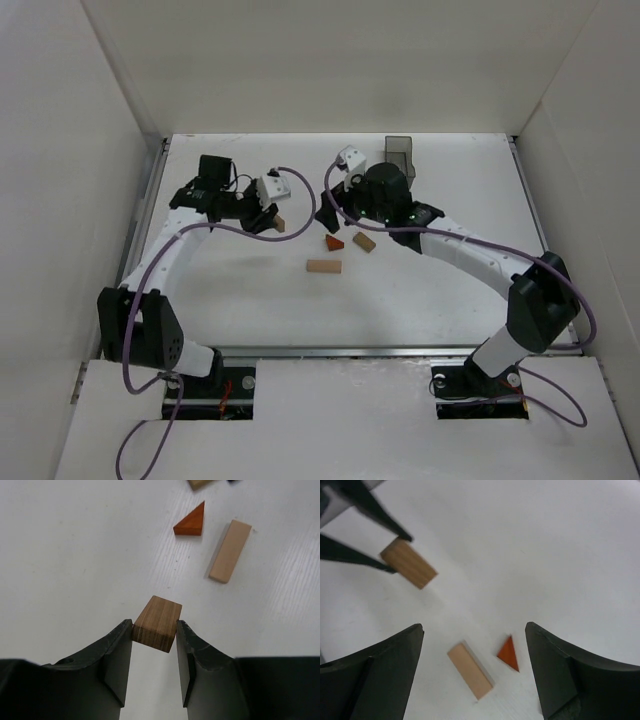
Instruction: Build the wood block tower
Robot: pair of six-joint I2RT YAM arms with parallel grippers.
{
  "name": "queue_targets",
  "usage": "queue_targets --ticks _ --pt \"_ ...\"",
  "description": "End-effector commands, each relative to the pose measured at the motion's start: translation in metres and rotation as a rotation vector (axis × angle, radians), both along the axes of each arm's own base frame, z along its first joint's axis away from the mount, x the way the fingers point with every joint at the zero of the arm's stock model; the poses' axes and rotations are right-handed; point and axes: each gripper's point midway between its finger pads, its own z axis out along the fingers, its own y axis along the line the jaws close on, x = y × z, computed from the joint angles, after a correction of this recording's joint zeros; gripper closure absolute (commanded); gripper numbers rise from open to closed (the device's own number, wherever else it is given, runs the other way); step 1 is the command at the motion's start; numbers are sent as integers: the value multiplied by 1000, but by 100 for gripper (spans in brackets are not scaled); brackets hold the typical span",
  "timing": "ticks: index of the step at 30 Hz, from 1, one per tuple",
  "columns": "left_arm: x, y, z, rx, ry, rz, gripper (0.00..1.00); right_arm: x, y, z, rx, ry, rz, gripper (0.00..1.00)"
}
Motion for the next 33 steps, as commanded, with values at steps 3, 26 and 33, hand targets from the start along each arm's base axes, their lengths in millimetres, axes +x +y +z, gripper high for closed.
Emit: queue_targets --ticks 3,26,33 --pt "16 -11 -27 172 -38 -50 100 51 -82 -29 -32 190 -472 12" --pt "38 -59 -110 279 60 -43 100 57 -132 -144 -192 468 -657 22" --pt "30 -69 -126 282 99 -43 92 51 -131 -166 -234 523 -642 23"
